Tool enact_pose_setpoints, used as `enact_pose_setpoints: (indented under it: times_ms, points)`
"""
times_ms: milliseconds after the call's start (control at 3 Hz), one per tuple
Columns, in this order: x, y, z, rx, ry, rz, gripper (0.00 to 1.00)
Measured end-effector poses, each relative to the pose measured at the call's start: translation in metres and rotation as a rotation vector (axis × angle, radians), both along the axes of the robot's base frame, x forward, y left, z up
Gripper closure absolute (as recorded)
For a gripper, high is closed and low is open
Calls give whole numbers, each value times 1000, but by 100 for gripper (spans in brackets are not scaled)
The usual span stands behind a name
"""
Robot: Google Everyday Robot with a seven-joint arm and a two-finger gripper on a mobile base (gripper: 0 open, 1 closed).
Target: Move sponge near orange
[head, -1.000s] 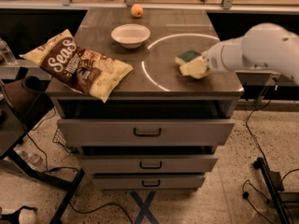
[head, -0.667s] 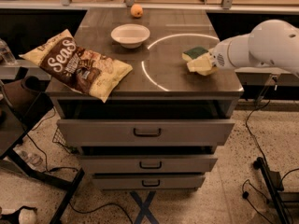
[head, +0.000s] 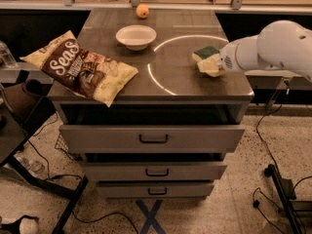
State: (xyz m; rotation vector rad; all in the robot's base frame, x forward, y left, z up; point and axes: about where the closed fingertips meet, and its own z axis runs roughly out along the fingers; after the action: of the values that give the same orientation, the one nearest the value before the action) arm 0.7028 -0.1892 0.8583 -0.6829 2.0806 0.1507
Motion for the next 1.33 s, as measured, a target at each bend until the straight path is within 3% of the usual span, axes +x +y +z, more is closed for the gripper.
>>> enact_pose_setpoints:
  times_ms: [333, 667, 1333]
  points:
    - [0, 2, -1, 0, 1, 2, 12]
    - [0, 3, -1, 0, 2, 5, 14]
    - [1, 7, -3, 1, 5, 11, 60]
